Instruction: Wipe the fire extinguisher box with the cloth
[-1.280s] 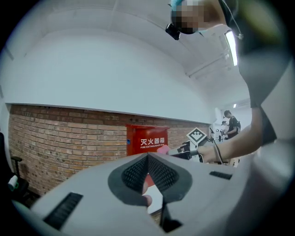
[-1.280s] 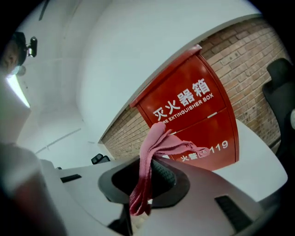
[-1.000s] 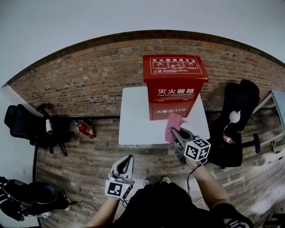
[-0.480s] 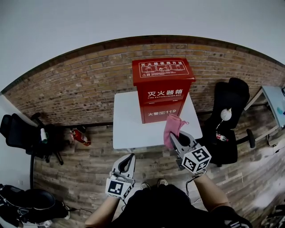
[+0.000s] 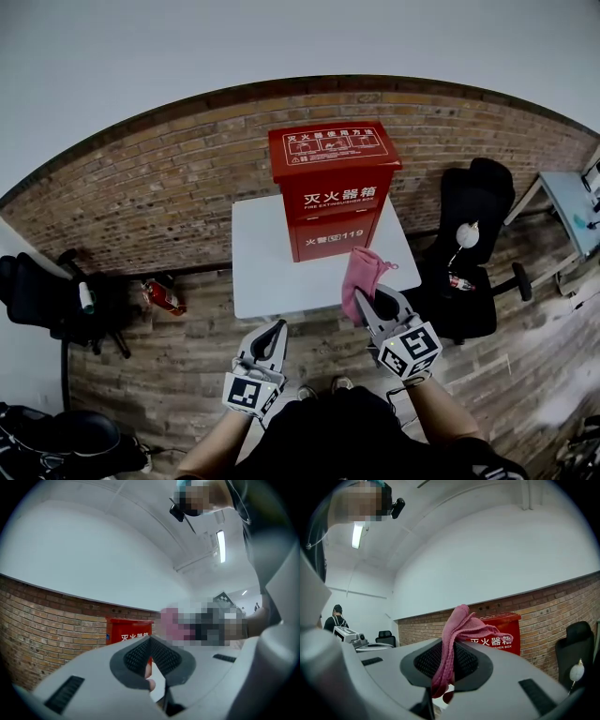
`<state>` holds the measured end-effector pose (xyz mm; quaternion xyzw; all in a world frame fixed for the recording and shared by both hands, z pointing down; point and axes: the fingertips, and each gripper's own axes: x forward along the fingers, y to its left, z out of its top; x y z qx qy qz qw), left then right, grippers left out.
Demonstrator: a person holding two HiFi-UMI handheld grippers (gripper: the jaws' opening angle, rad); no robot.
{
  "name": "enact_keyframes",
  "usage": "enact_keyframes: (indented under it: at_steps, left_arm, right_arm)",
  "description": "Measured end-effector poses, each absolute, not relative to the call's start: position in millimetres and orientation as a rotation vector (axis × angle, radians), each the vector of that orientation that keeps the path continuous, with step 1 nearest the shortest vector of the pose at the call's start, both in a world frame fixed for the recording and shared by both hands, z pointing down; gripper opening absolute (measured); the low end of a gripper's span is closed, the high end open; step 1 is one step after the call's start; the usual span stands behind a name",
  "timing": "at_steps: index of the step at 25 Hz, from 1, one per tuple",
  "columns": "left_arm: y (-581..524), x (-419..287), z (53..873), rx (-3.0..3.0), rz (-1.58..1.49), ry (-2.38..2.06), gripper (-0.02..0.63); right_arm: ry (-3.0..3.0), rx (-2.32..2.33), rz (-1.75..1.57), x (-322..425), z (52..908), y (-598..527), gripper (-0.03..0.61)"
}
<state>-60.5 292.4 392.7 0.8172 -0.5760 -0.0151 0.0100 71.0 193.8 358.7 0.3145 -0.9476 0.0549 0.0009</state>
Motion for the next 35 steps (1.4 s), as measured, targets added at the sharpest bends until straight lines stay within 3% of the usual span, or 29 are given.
enact_keyframes:
  at_steps: [21,35]
  left_arm:
    - [276,-88,398,2.596,-0.101,-1.716,0.029]
    - [185,-95,396,2.569,-0.067,-1.763,0.029]
  right_arm:
    - [-2.921,1.138,0.149,61,366,200,0.063]
    - [-2.984,1.100,0.166,62,353,111,0.063]
